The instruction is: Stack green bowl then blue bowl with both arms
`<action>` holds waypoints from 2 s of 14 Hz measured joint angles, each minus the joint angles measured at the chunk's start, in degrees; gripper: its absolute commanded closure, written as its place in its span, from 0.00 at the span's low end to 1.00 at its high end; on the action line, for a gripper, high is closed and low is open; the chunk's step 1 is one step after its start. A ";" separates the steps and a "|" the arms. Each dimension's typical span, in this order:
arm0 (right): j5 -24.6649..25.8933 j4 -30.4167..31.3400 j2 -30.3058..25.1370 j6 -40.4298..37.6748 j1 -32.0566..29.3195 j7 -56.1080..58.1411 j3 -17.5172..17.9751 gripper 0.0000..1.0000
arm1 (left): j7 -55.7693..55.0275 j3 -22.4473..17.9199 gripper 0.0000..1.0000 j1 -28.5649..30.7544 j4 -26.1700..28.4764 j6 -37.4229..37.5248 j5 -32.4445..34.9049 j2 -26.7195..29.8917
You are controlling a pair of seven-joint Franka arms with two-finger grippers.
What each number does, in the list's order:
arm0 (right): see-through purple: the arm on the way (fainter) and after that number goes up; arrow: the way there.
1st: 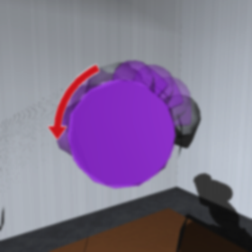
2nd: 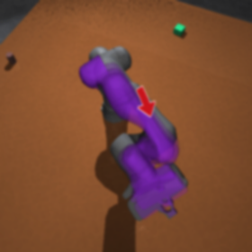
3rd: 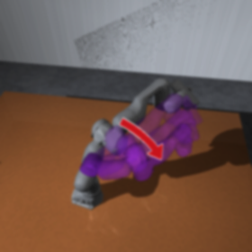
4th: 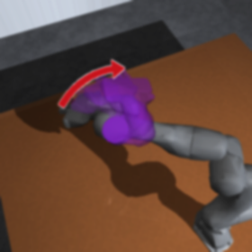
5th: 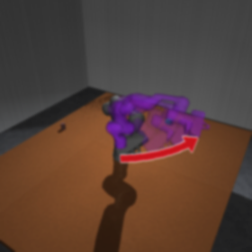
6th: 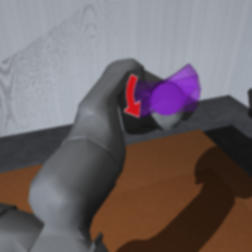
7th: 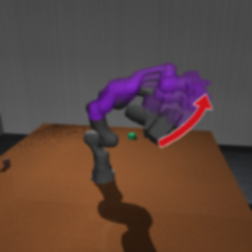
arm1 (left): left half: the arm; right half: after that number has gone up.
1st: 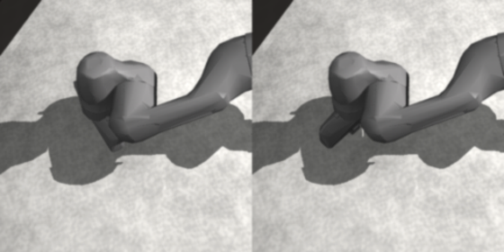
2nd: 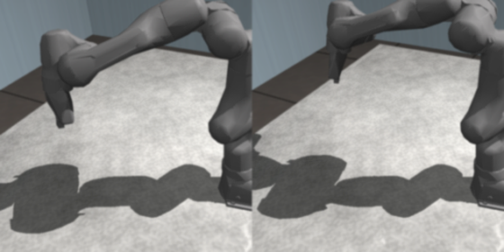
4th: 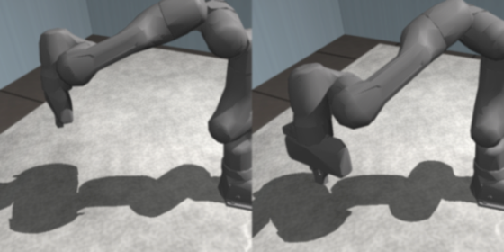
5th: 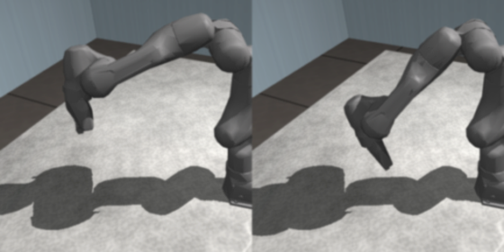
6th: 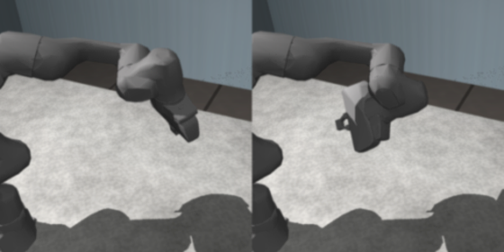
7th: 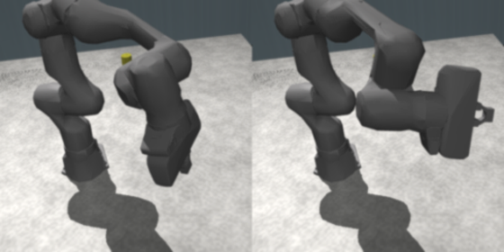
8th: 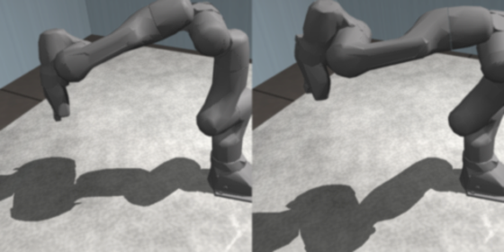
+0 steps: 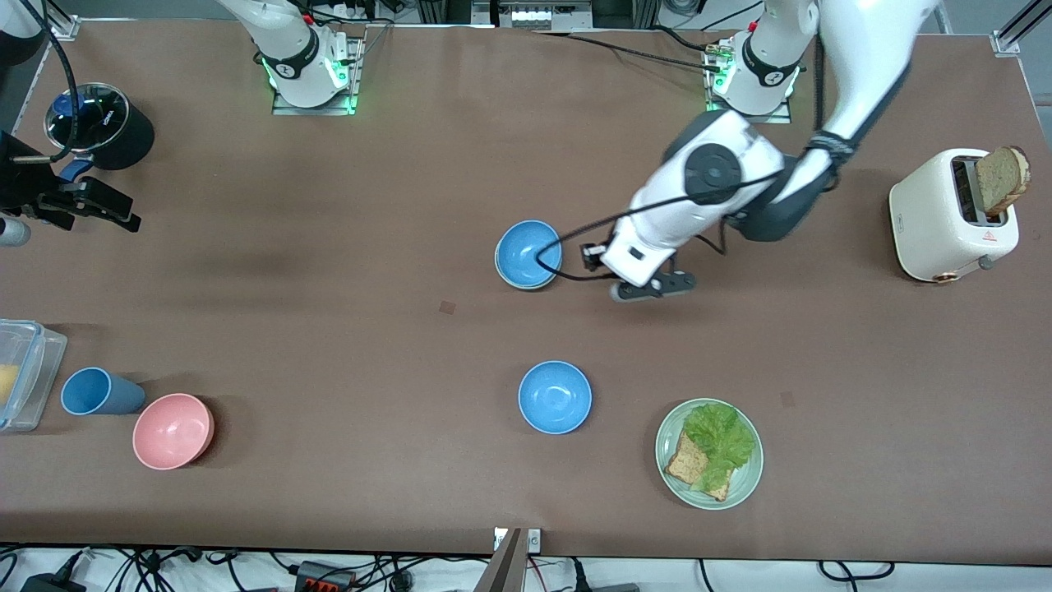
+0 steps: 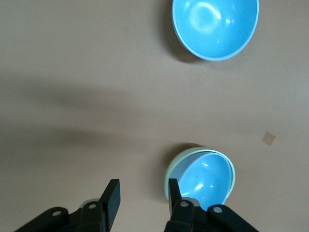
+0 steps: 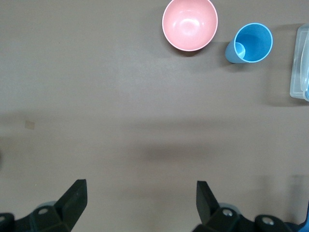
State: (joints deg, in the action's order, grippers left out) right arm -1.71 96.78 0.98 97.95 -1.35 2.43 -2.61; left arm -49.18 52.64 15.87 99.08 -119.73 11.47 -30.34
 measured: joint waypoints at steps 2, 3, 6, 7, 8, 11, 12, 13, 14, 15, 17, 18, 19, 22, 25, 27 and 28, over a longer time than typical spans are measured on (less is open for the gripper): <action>0.00 0.00 0.00 0.00 -0.06 0.00 0.00 0.00 | 6.57 0.07 0.46 1.96 -4.03 4.95 0.00 0.02; 0.00 0.00 0.00 0.00 -0.09 0.00 0.00 0.00 | 9.94 0.09 0.43 3.29 -5.52 6.49 0.00 0.02; 0.01 0.00 0.00 -0.01 -0.20 0.00 0.00 0.00 | 18.97 -0.11 0.15 7.57 -7.22 8.27 -0.16 0.02; 0.01 0.00 0.00 -0.01 -0.24 0.00 0.00 0.00 | 21.45 -0.91 0.16 8.18 -7.48 8.37 -1.08 0.27; 0.01 0.00 0.00 -0.03 -0.25 0.00 0.00 0.00 | 24.95 -3.25 0.14 7.89 -7.55 8.41 -3.70 1.32; 0.01 0.00 0.00 -0.05 -0.26 0.00 0.00 0.00 | 38.62 -15.80 0.00 4.08 -7.01 10.22 -12.43 8.06; 0.01 0.00 0.00 -0.04 -0.26 0.00 0.00 0.00 | 40.29 -19.23 0.00 3.01 -6.27 10.75 -13.04 10.82; 0.01 0.00 0.00 -0.04 -0.26 0.00 0.00 0.00 | 40.79 -22.09 0.00 2.05 -5.16 11.05 -13.25 13.59; 0.01 0.00 0.00 -0.04 -0.27 0.00 0.01 0.00 | 41.03 -25.33 0.00 0.57 -3.86 11.22 -13.36 16.35; 0.01 0.00 0.00 -0.04 -0.27 0.00 0.01 0.00 | 41.24 -29.47 0.00 -1.86 -2.71 11.27 -13.41 18.79; 0.01 0.00 0.00 -0.04 -0.27 0.00 0.02 0.00 | 41.72 -38.89 0.00 -7.91 -1.15 11.34 -13.42 21.77; 0.01 0.00 0.00 -0.04 -0.27 0.00 0.03 0.00 | 42.00 -42.00 0.00 -9.51 -0.84 11.86 -13.42 22.33; 0.01 0.00 0.00 -0.04 -0.27 0.00 0.04 0.00 | 42.60 -43.58 0.00 -9.91 -0.78 13.30 -13.42 22.66; 0.01 -0.01 0.00 -0.04 -0.27 0.00 0.06 0.00 | 43.06 -44.60 0.00 -9.95 -1.51 18.50 -13.43 24.00; 0.01 -0.01 0.00 -0.04 -0.27 0.00 0.14 0.00 | 43.15 -44.59 0.00 -10.30 -2.70 22.28 -13.43 25.65; 0.01 -0.01 0.00 -0.04 -0.27 0.00 0.20 0.00 | 43.64 -44.59 0.00 -10.35 -4.34 25.08 -13.43 25.93; 0.01 -0.01 0.00 -0.04 -0.27 0.00 0.21 0.00 | 43.80 -44.60 0.00 -10.36 -4.83 25.48 -13.43 25.93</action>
State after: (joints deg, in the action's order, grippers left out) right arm -1.70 96.77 0.98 97.90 -1.62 2.43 -2.40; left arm -5.37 8.04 5.52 94.24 -94.25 -1.96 -4.41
